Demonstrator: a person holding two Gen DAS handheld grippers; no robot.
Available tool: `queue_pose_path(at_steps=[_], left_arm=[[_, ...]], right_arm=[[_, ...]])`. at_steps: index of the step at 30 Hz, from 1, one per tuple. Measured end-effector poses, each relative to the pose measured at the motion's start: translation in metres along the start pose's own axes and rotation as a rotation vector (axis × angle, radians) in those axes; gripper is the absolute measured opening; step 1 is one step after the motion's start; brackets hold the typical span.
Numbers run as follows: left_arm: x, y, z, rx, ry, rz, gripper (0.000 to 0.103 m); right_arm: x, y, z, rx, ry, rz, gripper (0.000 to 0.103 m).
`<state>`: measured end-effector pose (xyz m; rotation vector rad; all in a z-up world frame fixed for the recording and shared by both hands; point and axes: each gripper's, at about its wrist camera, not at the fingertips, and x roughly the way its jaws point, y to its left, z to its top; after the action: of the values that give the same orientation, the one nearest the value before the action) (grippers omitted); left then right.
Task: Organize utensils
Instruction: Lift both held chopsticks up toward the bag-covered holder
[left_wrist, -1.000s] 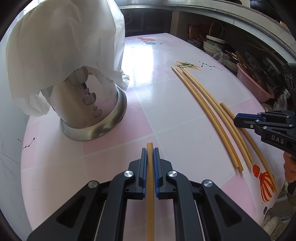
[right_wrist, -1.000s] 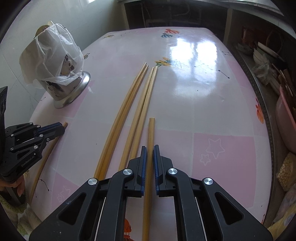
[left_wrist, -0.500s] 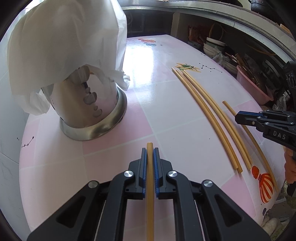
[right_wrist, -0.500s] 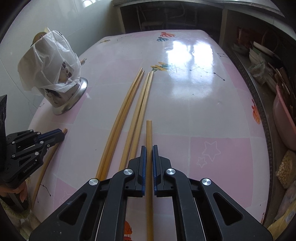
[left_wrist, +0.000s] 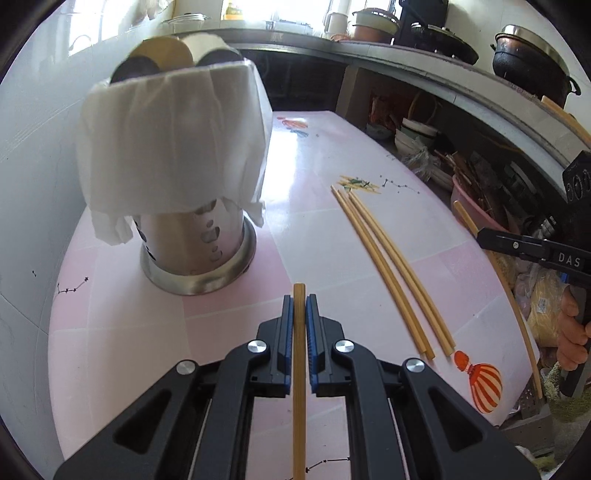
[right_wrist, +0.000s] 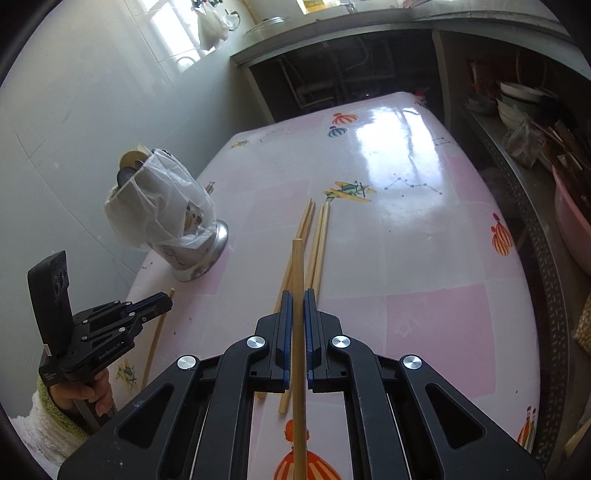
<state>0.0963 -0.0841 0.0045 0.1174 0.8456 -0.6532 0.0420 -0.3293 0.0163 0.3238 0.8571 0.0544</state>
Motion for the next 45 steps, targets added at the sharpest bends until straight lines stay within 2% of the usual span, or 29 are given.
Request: queue_pose_path(at_steps=[7,16,24,30,38,45], left_arm=[[-0.061,-0.002,0.006,0.013,-0.142,-0.049,0.006],[-0.123,0.008,0.022,0.0,-0.317,-0.101,0.006],[-0.16,0.018,0.05,-0.007,-0.437,-0.123,0.006],[-0.189,0.025,0.083,-0.011,-0.527,-0.132,0.006],[-0.229,0.027,0.141,0.011,-0.714,-0.068,0.006],[-0.214,0.04,0.172,0.011,-0.773,0.056,0.006]], right_arm=[[-0.029,0.012,0.008,0.026,-0.083,0.099,0.004],[-0.049,0.036,0.019,0.012,-0.158,0.168,0.004],[-0.048,0.046,0.02,0.0,-0.175,0.179,0.004],[-0.048,0.043,0.019,0.001,-0.167,0.186,0.004],[-0.051,0.04,0.021,0.011,-0.18,0.223,0.004],[-0.051,0.039,0.025,0.011,-0.183,0.243,0.004]])
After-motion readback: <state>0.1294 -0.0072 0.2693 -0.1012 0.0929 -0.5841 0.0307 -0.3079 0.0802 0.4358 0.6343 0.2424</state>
